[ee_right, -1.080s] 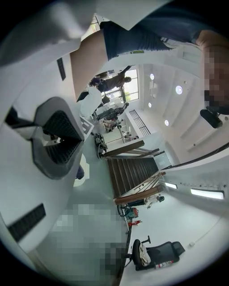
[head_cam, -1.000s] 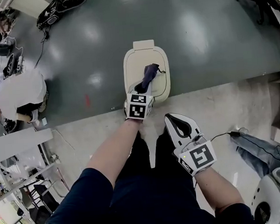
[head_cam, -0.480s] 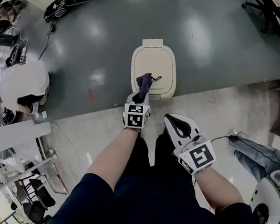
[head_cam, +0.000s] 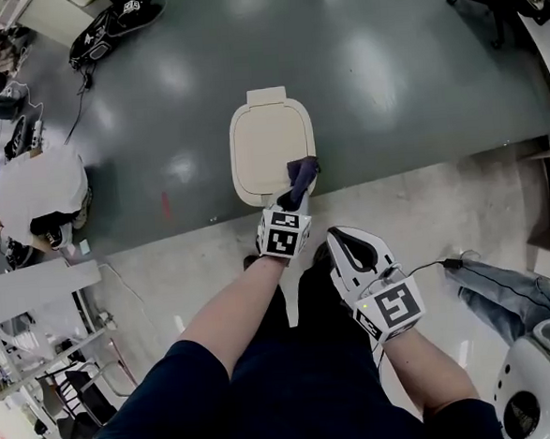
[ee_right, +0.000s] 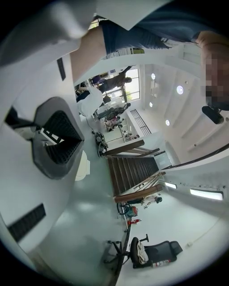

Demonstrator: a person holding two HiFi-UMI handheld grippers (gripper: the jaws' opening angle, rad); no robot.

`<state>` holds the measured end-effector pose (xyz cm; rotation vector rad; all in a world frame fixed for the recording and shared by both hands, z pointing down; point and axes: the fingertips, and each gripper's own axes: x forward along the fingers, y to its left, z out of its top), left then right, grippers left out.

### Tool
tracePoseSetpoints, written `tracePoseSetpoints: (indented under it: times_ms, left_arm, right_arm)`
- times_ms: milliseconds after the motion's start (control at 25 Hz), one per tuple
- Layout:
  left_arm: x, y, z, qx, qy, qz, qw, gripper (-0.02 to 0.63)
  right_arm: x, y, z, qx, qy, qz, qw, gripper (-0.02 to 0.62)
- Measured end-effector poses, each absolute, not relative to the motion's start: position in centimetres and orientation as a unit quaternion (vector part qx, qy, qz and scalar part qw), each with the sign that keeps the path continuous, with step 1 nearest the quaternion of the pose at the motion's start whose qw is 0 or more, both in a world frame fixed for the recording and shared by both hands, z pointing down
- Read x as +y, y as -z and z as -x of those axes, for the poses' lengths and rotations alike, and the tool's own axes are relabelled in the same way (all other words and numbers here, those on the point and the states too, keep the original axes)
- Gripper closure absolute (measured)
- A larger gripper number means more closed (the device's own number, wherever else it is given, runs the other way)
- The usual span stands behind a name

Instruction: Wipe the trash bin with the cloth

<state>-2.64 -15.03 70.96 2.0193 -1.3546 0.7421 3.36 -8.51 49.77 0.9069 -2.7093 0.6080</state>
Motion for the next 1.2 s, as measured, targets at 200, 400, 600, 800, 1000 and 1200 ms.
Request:
tracePoseSetpoints:
  times_ms: [200, 400, 600, 800, 1000, 1200]
  left_arm:
    - [-15.0, -69.4, 1.1, -0.497, -0.276, -0.766, 0.3, 0.552]
    - [-13.9, -63.8, 2.1, -0.504, -0.234, -0.778, 0.293, 0.552]
    - [-12.0, -56.6, 5.2, -0.516, -0.183, -0.789, 0.278, 0.552]
    - [-8.7, -48.9, 8.2, -0.512, -0.135, -0.81, 0.253, 0.552]
    - [-5.3, -41.7, 10.3, -0.503, -0.085, -0.833, 0.216, 0.552]
    - [-3.0, -35.2, 11.9, -0.486, -0.046, -0.858, 0.158, 0.552]
  right_arm:
    - [-8.9, -48.9, -4.9, -0.921, -0.2, -0.317, 0.108, 0.591]
    - [-8.4, -46.9, -4.7, -0.925, -0.19, -0.314, 0.104, 0.591]
    - [-7.5, -44.4, -3.0, -0.93, -0.182, -0.302, 0.102, 0.591]
    - [-5.8, -41.2, 0.6, -0.939, -0.166, -0.283, 0.099, 0.591]
    - [-4.1, -37.7, 3.8, -0.947, -0.147, -0.274, 0.083, 0.591]
    - [-2.6, -34.9, 6.5, -0.953, -0.127, -0.267, 0.068, 0.591]
